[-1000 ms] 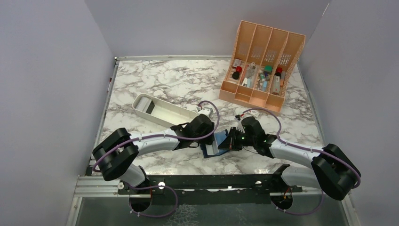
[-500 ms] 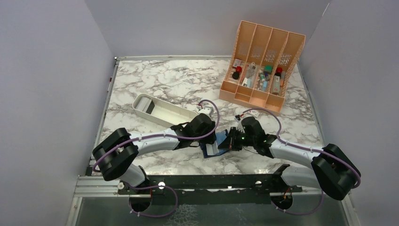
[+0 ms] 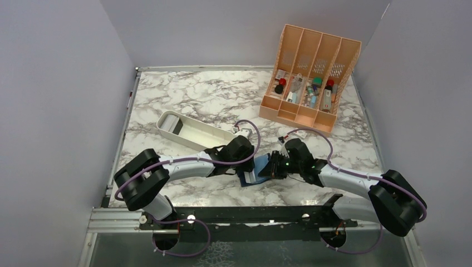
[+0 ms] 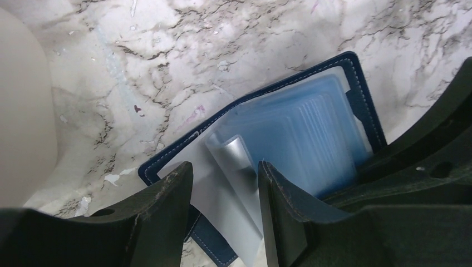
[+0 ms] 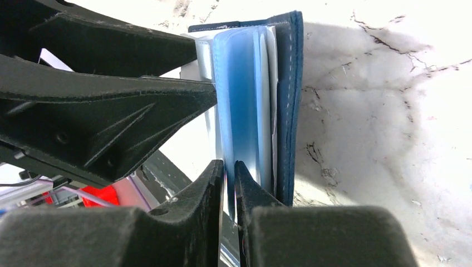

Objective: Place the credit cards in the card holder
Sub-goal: Open the card holder at the center of the board.

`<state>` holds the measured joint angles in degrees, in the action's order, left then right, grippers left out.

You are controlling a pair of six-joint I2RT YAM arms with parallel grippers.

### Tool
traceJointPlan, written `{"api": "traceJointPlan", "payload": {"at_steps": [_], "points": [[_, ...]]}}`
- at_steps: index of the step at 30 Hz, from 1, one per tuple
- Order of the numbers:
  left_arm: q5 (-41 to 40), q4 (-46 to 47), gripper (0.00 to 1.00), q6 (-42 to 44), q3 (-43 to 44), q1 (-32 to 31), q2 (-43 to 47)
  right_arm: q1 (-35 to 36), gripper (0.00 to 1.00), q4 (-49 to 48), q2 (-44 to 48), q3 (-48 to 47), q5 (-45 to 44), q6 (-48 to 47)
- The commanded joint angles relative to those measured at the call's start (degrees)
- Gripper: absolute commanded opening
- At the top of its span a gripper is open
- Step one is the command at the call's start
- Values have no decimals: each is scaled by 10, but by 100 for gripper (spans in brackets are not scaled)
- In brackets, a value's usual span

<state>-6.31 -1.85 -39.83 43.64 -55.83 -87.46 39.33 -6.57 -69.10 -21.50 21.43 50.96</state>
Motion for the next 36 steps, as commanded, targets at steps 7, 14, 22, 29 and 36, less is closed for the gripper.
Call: {"api": "traceJointPlan", "payload": {"at_steps": [7,14,22,29,36], "points": [[-21,-42,50,-6,-9,3,7,4,18,80,19,-32,-79,-30],[-43,-59,49,5,-13,3,28,4,27,170,69,-51,-156,-57],[-11,-38,23,6,-26,2,16,4,31,191,49,-62,-177,-67],[63,0,0,18,-18,3,34,3,36,255,48,-92,-202,-69],[83,7,0,12,2,3,48,4,40,317,132,-135,-180,-81]]}}
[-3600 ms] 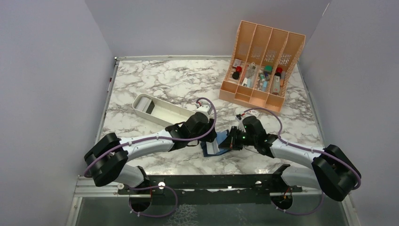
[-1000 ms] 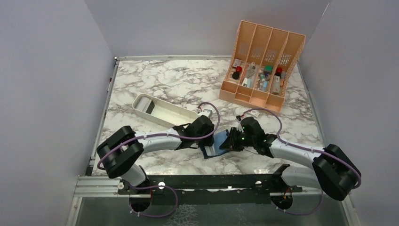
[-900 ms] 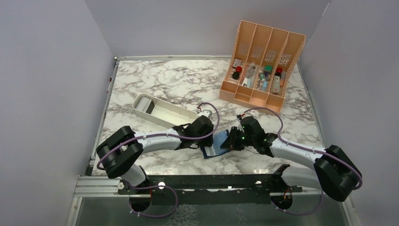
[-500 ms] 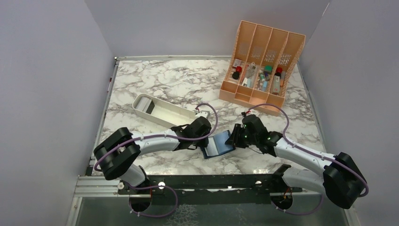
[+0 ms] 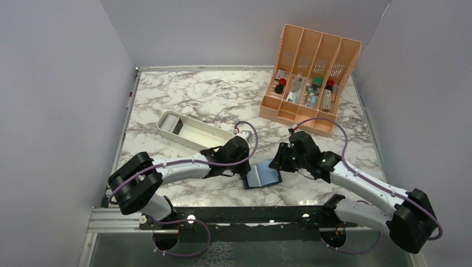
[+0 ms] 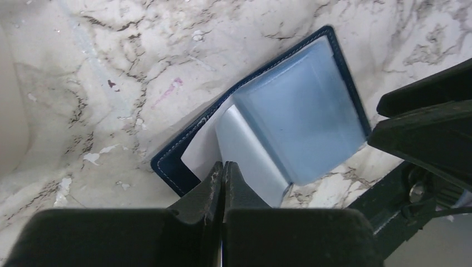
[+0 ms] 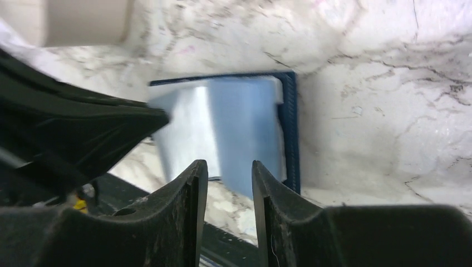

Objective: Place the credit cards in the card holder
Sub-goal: Open the card holder at the center of the board.

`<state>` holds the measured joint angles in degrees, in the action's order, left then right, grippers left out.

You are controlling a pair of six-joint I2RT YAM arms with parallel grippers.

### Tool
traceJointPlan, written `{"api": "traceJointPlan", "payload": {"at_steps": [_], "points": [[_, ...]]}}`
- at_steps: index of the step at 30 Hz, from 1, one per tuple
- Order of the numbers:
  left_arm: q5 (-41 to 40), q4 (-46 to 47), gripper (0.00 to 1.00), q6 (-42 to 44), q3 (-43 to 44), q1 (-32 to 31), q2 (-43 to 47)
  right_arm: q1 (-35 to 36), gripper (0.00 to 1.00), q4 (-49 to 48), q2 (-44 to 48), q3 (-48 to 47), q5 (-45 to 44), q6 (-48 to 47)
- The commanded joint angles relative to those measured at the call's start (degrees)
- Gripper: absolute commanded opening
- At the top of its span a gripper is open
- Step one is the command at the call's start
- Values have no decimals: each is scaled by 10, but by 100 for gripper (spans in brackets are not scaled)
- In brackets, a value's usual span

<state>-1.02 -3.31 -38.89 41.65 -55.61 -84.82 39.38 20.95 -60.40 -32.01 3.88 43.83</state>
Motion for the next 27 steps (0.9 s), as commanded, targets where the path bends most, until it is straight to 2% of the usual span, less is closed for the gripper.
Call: {"api": "traceJointPlan", "payload": {"at_steps": [1,4,8,11,15,17,20,27], "points": [[30,22,0,2,23,1,22,3,40,34,53,-30,4,-9],[31,24,0,1,27,1,20,3,39,6,57,-27,43,-1],[31,32,0,-1,27,0,15,4,25,-92,46,10,103,18],[28,34,0,0,25,0,8,3,16,-146,17,37,112,29],[10,34,1,1,14,1,2,4,13,-232,-39,74,128,32],[0,25,5,4,12,2,-3,3,13,-219,-86,70,126,25],[-28,9,7,0,8,3,-7,4,13,-186,-131,78,70,28],[-77,-49,18,-11,19,6,-3,3,12,-177,-85,116,42,33]]}}
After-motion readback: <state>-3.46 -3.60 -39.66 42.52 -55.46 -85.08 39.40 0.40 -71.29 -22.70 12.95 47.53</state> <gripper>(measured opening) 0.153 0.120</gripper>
